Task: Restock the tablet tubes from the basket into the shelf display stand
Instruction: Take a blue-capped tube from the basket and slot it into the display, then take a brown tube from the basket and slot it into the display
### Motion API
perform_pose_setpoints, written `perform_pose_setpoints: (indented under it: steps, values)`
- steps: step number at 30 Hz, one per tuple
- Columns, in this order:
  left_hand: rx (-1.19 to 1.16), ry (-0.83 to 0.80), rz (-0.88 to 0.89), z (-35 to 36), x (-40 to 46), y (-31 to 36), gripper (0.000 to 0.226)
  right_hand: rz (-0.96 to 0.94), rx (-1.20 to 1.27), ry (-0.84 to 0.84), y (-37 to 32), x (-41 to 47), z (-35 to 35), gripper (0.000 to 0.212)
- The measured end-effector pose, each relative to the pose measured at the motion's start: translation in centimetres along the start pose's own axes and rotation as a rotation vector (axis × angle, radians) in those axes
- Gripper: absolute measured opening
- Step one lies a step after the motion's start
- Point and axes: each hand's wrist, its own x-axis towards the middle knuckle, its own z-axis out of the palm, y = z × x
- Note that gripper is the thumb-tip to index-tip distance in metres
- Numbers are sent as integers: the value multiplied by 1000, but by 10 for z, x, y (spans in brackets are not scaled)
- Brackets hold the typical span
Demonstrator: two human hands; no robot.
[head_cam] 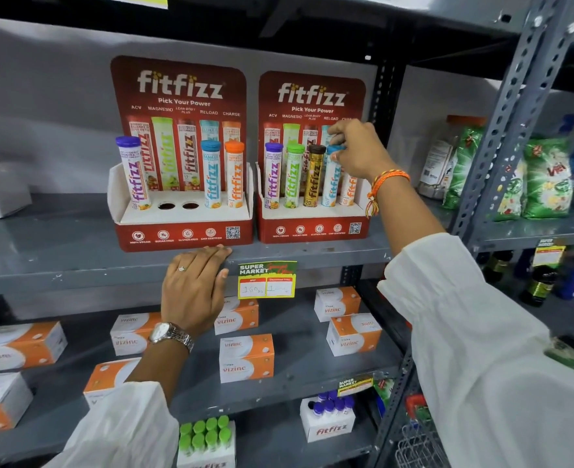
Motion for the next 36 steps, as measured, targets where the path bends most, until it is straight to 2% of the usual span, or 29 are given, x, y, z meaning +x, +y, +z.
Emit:
perform_pose_setpoints:
  steps: [7,12,17,20,22,25,29,33,36]
  values:
    - [4,2,-8,0,0,1,42,19,-30,8,0,2,2,55]
    - [0,-71,-40,-6,1,4,43,22,-23,20,-5,-3,-1,60]
    - [-126,-159,-134,-26,4,13,46,-62,145,273,-40,-23,6,55]
    - [-211,-58,-176,-51,4,9,35,-238,270,420,-88,-49,19,46]
    - [-199,-2,-227,-71,-4,3,31,-346,355,439,-122,-67,35,43]
    - [-129,41,-336,-100,-32,-14,28,-479,459,386,-171,-95,71,39]
    - [-47,44,-497,-135,-96,-42,26,-637,633,231,-228,-142,130,36]
    - [56,-132,-671,-158,-193,-66,30,-739,761,64,-279,-197,192,30]
    - [88,-285,-841,-176,-279,-72,36,-765,846,-127,-314,-241,240,32]
